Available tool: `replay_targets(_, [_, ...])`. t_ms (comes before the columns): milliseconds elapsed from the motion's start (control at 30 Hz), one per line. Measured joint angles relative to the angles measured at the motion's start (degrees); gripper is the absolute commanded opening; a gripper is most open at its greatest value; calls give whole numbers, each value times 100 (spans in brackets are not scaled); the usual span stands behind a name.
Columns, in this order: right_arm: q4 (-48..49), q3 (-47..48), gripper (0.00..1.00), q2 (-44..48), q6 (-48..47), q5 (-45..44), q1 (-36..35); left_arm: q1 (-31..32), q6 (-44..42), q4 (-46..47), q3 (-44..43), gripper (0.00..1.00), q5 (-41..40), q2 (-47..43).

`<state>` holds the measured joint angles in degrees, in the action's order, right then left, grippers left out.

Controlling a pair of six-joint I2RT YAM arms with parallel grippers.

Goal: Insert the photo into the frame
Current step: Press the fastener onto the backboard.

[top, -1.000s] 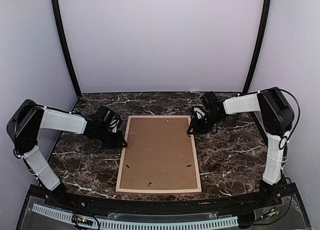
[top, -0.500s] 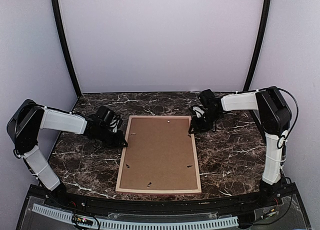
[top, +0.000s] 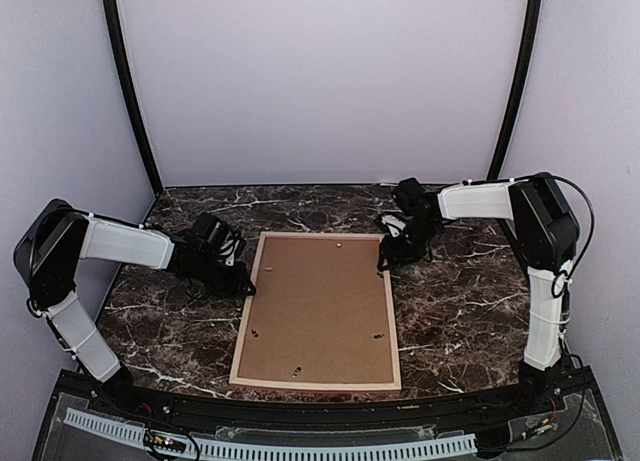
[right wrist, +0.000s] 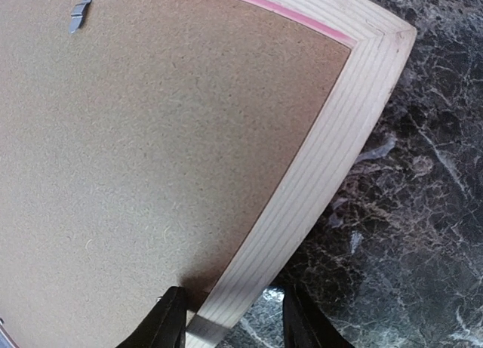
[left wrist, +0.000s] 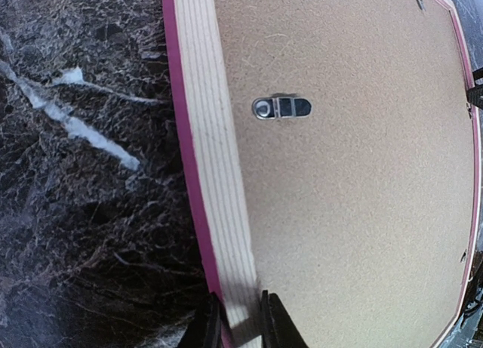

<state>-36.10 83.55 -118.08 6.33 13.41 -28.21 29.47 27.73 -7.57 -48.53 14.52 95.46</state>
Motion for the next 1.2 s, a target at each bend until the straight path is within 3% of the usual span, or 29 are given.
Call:
replay_targets(233, [-153,24,46,2,-20,0,-13,2,-2,4,7,17,7,-2])
replay_targets(700, [-278,-127,47,138,446,7,-68,42,101,160,122,0,-63,-57])
replay_targets(1200, [-184,-396,47,308,859,7,-232,155,378,511,361,0,-297,-181])
